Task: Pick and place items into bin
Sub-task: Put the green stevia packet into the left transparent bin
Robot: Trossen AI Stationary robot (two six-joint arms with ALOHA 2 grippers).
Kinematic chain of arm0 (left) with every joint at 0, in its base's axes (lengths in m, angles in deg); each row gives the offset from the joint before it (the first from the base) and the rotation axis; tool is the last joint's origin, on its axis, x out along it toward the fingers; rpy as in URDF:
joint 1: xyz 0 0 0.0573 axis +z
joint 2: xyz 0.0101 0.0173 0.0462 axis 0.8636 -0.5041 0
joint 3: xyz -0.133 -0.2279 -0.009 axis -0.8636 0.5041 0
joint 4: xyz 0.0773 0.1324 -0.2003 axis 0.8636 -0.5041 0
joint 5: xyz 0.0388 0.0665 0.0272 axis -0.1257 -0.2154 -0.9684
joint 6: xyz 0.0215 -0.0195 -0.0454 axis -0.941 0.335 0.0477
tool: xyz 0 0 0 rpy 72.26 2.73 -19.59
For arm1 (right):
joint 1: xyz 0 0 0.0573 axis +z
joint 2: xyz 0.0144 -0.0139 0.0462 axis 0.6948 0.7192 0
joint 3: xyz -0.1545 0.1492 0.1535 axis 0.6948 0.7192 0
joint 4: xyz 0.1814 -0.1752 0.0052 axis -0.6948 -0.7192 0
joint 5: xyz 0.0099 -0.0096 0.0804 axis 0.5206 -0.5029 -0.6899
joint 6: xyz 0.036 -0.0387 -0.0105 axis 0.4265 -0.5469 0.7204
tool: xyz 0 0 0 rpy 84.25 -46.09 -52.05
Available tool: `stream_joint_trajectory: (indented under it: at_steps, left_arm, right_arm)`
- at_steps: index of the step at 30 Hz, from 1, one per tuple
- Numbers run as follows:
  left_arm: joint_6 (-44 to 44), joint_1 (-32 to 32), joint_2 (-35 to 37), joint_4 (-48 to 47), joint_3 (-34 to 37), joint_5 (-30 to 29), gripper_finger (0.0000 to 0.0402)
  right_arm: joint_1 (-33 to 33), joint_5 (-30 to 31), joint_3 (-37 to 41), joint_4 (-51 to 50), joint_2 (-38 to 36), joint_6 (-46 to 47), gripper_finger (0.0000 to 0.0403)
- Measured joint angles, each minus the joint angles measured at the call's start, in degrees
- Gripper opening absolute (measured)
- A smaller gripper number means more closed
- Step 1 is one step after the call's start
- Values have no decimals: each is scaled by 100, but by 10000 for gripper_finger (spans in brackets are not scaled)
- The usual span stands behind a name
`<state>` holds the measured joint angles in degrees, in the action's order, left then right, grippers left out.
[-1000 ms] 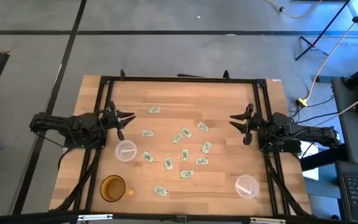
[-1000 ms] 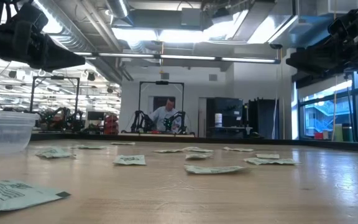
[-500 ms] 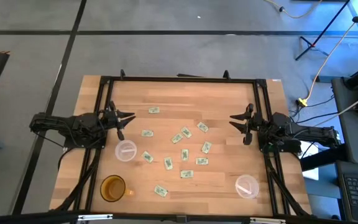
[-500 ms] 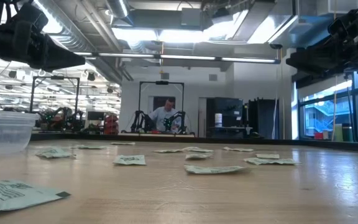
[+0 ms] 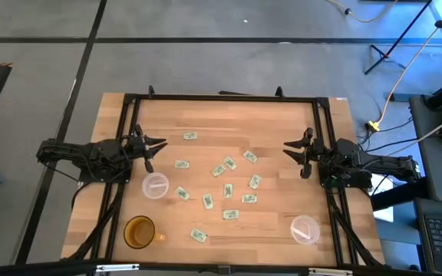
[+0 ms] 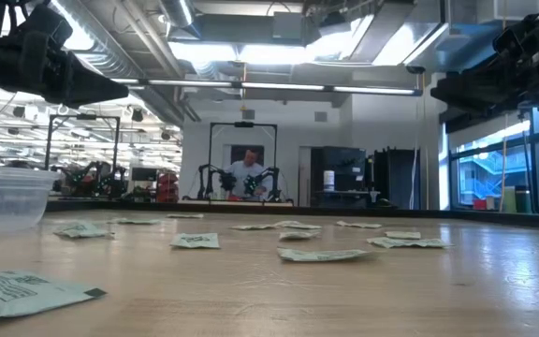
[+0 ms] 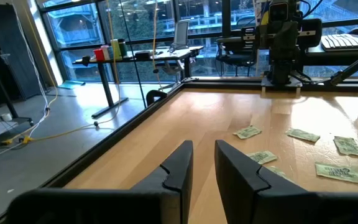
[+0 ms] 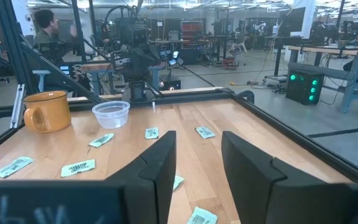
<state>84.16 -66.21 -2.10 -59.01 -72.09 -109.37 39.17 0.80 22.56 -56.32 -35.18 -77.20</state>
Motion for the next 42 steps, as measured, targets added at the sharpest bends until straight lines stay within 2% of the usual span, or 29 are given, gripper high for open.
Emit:
stream_joint_trajectory:
  at_steps: [6, 13, 20, 23, 27, 30, 35, 42]
  left_arm:
    - [-273, 0, 1, 2, 1, -33, 61]
    - [-155, 0, 1, 172, 1, -4, 61]
    - [-258, 0, 0, 162, 1, 488, 61]
    - [-154, 0, 0, 221, 1, 512, 65]
    - [-20, 0, -138, 285, 1, 1115, 89]
    - [271, 39, -427, 575, 0, 1136, 118]
    - [1025, 490, -1253, 530, -373, 486, 139]
    - [1212, 1578, -3205, -574, -1814, 1508, 119]
  right_arm:
    - [-1, 0, 0, 0, 0, 17, 133]
    - [-1, 0, 0, 0, 0, 381, 133]
    - [-2, 0, 0, 0, 0, 469, 133]
    - [0, 0, 0, 0, 0, 472, 133]
    - [0, 0, 0, 40, 0, 452, 133]
    - [0, 0, -1, 109, 0, 449, 133]
    - [0, 0, -1, 327, 0, 397, 133]
    - [0, 2, 0, 555, -2, 157, 133]
